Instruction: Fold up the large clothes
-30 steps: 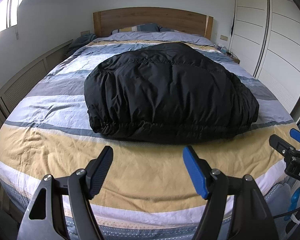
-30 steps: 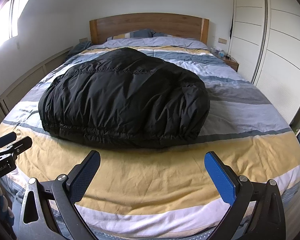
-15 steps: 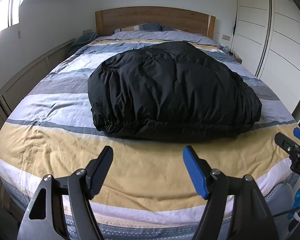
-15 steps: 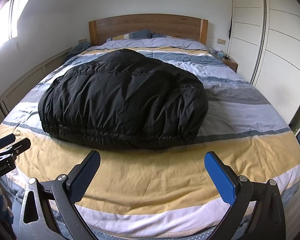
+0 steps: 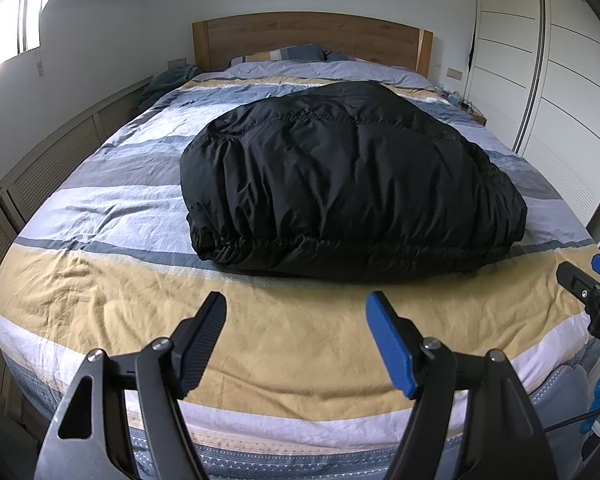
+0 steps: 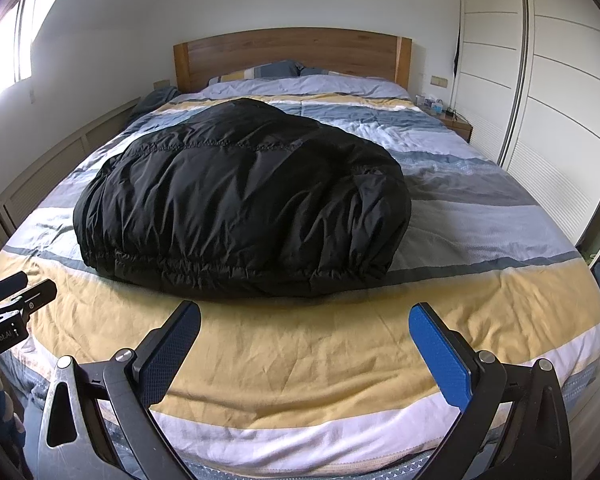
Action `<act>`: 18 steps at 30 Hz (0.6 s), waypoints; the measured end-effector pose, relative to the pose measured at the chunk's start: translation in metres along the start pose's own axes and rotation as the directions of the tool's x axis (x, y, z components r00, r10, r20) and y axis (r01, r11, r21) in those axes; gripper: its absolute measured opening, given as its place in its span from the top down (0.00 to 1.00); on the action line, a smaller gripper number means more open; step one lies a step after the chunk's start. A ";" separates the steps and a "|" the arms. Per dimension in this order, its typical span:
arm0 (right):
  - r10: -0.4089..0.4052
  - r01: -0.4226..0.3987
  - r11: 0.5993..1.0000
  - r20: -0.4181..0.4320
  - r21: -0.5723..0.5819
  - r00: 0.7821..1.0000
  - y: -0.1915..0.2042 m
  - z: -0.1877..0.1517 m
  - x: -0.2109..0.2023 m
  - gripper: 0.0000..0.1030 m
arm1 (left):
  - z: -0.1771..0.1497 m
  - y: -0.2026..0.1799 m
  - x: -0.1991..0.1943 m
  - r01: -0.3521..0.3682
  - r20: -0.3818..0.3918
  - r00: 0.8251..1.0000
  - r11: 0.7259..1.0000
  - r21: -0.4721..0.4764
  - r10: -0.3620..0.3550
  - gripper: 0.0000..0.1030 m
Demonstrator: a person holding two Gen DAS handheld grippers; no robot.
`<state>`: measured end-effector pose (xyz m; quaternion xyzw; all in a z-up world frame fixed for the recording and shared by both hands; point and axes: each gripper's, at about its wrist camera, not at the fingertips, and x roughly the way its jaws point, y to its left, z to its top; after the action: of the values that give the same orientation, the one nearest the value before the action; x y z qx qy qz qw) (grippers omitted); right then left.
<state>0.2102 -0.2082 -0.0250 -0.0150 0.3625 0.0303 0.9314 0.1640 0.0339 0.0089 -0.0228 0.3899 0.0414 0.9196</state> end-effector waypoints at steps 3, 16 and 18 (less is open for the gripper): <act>0.000 0.000 1.000 -0.001 0.000 1.000 -0.001 0.000 0.000 0.01 | 0.000 0.001 0.000 0.000 0.000 1.000 1.000 -0.002 0.000 0.31; 0.000 0.000 1.000 -0.001 -0.002 1.000 -0.001 -0.001 -0.001 0.01 | 0.000 0.000 -0.003 -0.006 0.008 1.000 1.000 0.003 0.005 0.31; 0.000 0.000 1.000 -0.001 -0.001 1.000 -0.001 -0.001 -0.002 0.01 | 0.000 0.001 -0.004 -0.010 0.010 1.000 1.000 0.004 0.010 0.31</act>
<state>0.2084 -0.2096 -0.0246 -0.0156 0.3630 0.0302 0.9312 0.1612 0.0343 0.0119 -0.0186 0.3855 0.0452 0.9214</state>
